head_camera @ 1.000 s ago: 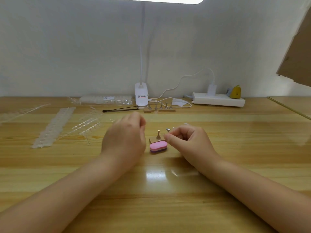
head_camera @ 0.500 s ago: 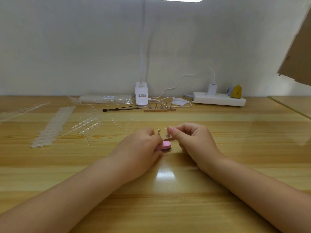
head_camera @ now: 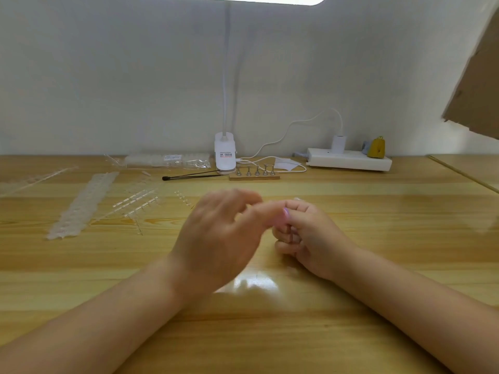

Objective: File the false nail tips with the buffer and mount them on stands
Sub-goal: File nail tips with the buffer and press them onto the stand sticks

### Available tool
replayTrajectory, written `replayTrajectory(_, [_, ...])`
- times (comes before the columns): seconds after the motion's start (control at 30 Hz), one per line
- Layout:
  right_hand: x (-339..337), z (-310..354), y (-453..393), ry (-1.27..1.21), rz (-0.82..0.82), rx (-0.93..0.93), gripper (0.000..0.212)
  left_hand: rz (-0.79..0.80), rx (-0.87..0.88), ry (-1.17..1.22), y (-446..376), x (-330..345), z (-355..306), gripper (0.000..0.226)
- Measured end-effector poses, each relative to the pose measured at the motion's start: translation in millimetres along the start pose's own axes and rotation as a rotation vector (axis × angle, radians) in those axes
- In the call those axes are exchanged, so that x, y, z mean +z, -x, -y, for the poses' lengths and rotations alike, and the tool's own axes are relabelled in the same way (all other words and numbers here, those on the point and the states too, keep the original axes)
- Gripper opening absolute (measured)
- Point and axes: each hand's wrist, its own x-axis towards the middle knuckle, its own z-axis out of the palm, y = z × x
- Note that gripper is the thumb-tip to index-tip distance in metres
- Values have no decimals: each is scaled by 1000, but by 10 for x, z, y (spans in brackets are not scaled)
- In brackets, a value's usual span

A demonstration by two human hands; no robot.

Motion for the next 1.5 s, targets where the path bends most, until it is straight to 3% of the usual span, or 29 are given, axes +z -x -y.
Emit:
replayTrajectory(0.07, [7, 8, 7, -23, 107, 51, 15, -5, 106, -104, 17, 22, -12, 37])
replayTrajectory(0.2, [-18, 33, 0, -97, 116, 100, 10, -16, -50, -134, 61, -1, 178, 52])
replayTrajectory(0.37, [-28, 28, 0, -87, 147, 81, 5, -50, 115, -104, 42, 93, 24, 34])
replayTrajectory(0.53, [-29, 43, 5, -104, 153, 121, 8, 0, -34, -128, 85, 49, 190, 44])
replayTrajectory(0.7, [-15, 37, 20, -101, 235, 141, 10, -80, 120, -86, 59, 106, 49, 31])
replayTrajectory(0.8, [-21, 57, 18, -106, 265, 163, 3, -47, 40, -117, 76, 70, 172, 40])
replayTrajectory(0.87, [-44, 62, 19, -120, 268, 164, 11, -50, -33, -116, 82, 54, 218, 50])
replayTrajectory(1.0, [-23, 40, 34, -97, 314, 160, 9, -117, 152, -82, 43, 116, 45, 31])
replayTrajectory(1.07, [-23, 51, 28, -81, 305, 166, 9, -84, 141, -112, 48, 98, 85, 31])
replayTrajectory(1.2, [-46, 63, 15, -94, 224, 114, 12, -71, -14, -169, 70, 38, 230, 51])
replayTrajectory(1.33, [-48, 27, 2, -54, 162, 67, 7, -87, 151, -159, 47, 90, 72, 37])
replayTrajectory(1.5, [-43, 46, -12, -95, 100, 35, 15, -28, -56, -197, 56, 5, 215, 44])
